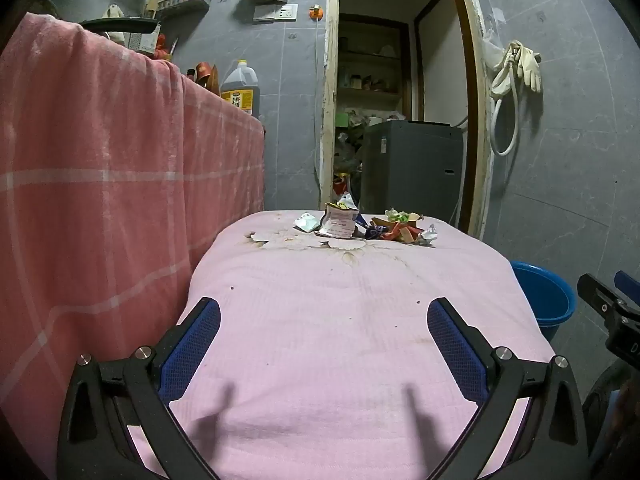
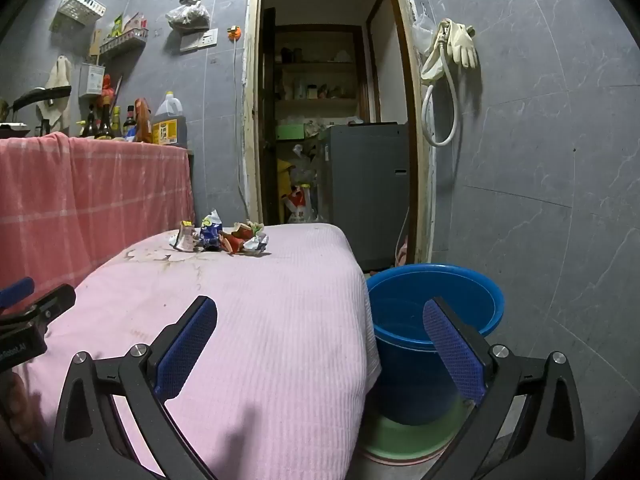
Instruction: Collect trash
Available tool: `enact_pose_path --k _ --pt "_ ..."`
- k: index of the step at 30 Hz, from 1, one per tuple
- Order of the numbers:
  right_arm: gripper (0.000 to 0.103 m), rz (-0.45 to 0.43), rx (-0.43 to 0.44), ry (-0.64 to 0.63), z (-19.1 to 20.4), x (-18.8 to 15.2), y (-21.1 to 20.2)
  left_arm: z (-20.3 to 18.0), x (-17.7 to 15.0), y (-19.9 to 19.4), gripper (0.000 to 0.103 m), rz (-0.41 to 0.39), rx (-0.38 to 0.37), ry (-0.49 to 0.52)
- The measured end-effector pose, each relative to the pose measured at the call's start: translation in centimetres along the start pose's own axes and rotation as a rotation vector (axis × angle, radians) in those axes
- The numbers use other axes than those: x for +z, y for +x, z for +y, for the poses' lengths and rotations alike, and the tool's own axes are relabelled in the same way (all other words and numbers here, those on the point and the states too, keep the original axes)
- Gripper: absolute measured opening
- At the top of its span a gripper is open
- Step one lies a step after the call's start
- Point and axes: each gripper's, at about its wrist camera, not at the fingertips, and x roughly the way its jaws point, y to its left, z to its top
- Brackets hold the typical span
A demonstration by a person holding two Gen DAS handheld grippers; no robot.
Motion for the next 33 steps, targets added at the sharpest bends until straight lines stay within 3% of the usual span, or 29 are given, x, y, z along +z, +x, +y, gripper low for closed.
enact_pose_path --k 33 --pt "0.103 0.005 0.001 0.005 0.04 -0.03 0.12 0.40 -0.17 0.11 0.101 0.004 -0.003 -0.008"
